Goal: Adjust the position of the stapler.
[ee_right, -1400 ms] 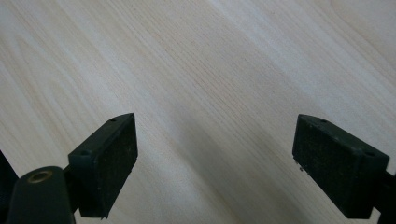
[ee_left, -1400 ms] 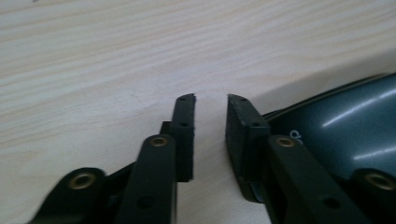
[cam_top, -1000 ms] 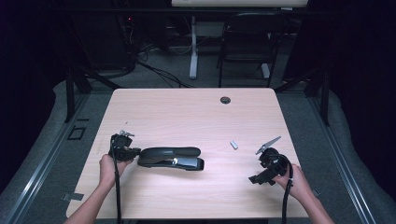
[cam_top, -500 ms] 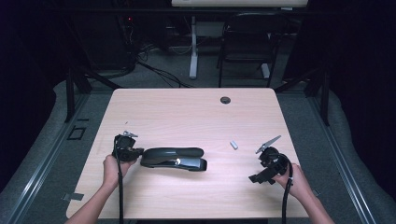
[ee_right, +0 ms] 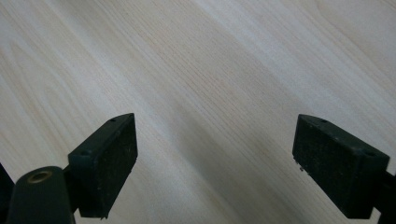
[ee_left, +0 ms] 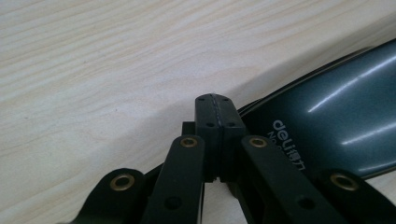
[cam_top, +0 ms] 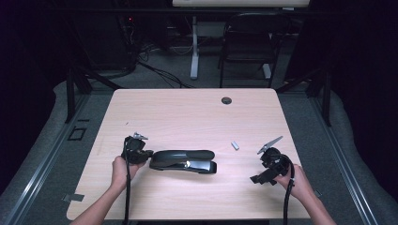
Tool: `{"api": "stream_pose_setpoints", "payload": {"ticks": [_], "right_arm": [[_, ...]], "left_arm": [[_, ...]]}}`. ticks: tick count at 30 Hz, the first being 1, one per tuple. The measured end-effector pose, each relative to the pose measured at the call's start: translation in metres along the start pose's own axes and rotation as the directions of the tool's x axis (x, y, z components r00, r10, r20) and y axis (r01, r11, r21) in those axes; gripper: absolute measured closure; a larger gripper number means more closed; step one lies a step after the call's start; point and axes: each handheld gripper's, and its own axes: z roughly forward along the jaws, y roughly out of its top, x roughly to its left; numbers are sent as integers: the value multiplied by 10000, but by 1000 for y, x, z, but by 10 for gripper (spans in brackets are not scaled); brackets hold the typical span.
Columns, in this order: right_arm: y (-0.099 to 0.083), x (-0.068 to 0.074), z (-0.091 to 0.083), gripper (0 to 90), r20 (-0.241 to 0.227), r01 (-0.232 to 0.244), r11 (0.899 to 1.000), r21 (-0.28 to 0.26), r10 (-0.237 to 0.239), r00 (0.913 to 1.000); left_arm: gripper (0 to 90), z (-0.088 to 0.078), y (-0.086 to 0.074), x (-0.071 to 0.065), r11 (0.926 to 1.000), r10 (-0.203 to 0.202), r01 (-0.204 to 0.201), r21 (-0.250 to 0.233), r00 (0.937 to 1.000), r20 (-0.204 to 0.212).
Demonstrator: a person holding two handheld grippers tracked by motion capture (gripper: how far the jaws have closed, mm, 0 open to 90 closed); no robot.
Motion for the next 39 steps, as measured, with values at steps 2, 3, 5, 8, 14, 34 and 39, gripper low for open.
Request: {"api": "stream_pose_setpoints", "payload": {"ticks": [2,3,5,8,14,34,39], "right_arm": [[0,0,0,136,-34,-22,10000,-27,22,10000],[0,0,0,136,9,3,10000,-3,-3,10000],[0,0,0,137,-29,-43,10000,-63,43,10000],[0,1,1,137,-54,-66,10000,-73,66,10000],[0,1,2,137,-12,-101,9999,-104,101,9999],[1,1,3,137,6,136,9997,213,-136,9999],[1,1,3,137,-72,-23,10000,71,23,10000]], "left_arm": [[900,0,0,-1,10000,-4,3,56,10000,66],[900,0,0,-2,10000,38,-38,38,10000,51],[900,0,1,-3,9999,79,-80,72,9999,70],[900,1,1,-4,9999,136,-137,102,9998,112],[900,0,1,-5,9999,114,-116,121,9998,141],[900,-3,-1,-12,9998,141,-146,119,9990,423],[900,-3,-2,-17,9994,255,-268,236,9983,531]]}}
